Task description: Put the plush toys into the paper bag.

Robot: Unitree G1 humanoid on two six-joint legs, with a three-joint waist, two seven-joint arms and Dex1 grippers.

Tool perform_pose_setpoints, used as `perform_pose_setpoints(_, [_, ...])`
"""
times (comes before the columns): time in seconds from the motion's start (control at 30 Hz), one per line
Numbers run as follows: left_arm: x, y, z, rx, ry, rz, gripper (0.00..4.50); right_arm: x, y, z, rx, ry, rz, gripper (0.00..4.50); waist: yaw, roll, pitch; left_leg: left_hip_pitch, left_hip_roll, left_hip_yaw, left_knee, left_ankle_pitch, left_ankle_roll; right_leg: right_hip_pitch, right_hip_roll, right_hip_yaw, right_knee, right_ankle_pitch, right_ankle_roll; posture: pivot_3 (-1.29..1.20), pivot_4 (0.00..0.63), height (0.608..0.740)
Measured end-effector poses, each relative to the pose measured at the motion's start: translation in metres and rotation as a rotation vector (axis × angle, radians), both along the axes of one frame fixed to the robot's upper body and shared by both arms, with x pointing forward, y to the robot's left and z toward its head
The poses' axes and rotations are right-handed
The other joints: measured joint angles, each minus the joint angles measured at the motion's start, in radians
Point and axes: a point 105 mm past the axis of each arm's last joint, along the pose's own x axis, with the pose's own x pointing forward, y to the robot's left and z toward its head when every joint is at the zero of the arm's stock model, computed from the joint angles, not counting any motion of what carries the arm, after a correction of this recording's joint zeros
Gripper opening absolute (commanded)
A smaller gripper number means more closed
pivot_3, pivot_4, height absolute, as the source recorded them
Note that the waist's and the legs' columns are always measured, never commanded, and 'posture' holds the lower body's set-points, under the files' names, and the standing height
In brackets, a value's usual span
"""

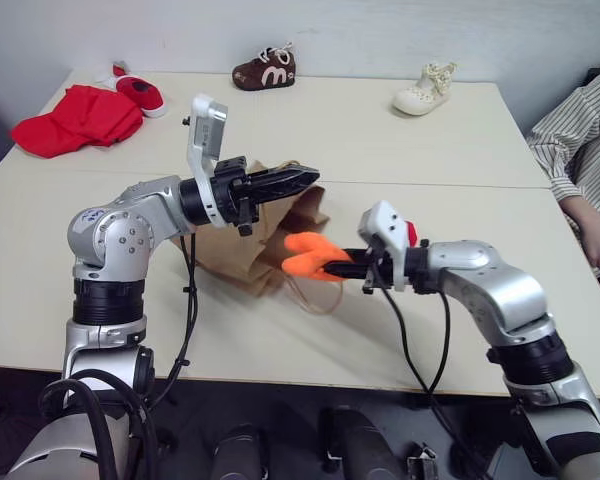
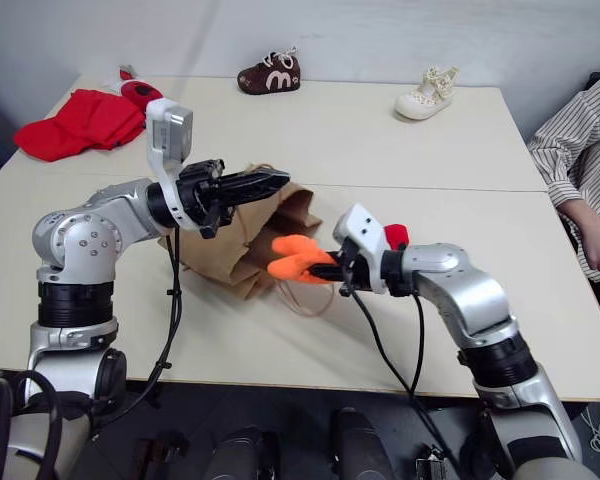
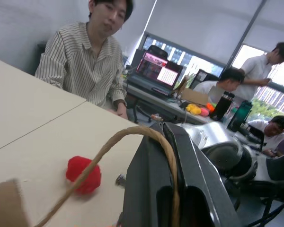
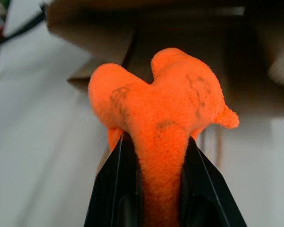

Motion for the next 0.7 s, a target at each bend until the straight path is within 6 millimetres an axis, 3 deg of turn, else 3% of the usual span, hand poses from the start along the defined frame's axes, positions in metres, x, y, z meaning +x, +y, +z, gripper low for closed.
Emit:
perform_pose_setpoints(0.1, [-0.002, -0.004, -0.001, -0.013, 0.029, -0.028, 0.0, 0.004, 0.016, 0.0, 0.003, 0.0, 0.014, 0.36, -0.004, 0.0, 0.0, 0.0, 0.001, 0.0, 0.0, 0.0, 0.0, -0.001, 0.001, 0.0, 0.001, 0.0, 0.0, 0.0, 0.15, 0.74])
perform_pose_setpoints(0.33, [-0.005, 0.0, -0.003, -0.021, 0.069, -0.048, 0.0, 0.027, 0.016, 0.013, -0.034, -0.069, -0.025, 0.36, -0.008, 0.0, 0.0, 0.0, 0.001, 0.0, 0.0, 0.0, 0.0, -0.001, 0.001, 0.0, 0.001, 0.0, 0.0, 0.0, 0.15, 0.74])
perform_pose_setpoints(0.5, [-0.008, -0.003, -0.004, -0.032, 0.09, -0.079, 0.0, 0.033, 0.041, 0.027, -0.015, -0.096, 0.003, 0.36, -0.024, 0.0, 0.0, 0.0, 0.001, 0.0, -0.001, 0.0, 0.0, -0.001, 0.001, 0.0, 0.002, 0.0, 0.0, 0.0, 0.15, 0.74])
perform_pose_setpoints(0.7, [-0.007, -0.004, 0.0, -0.078, 0.104, -0.081, 0.0, 0.046, 0.054, 0.009, -0.038, -0.059, -0.052, 0.36, -0.028, 0.0, 0.0, 0.0, 0.001, 0.0, 0.0, 0.0, 0.0, -0.001, 0.0, 0.0, 0.004, 0.0, 0.0, 0.0, 0.15, 0.74])
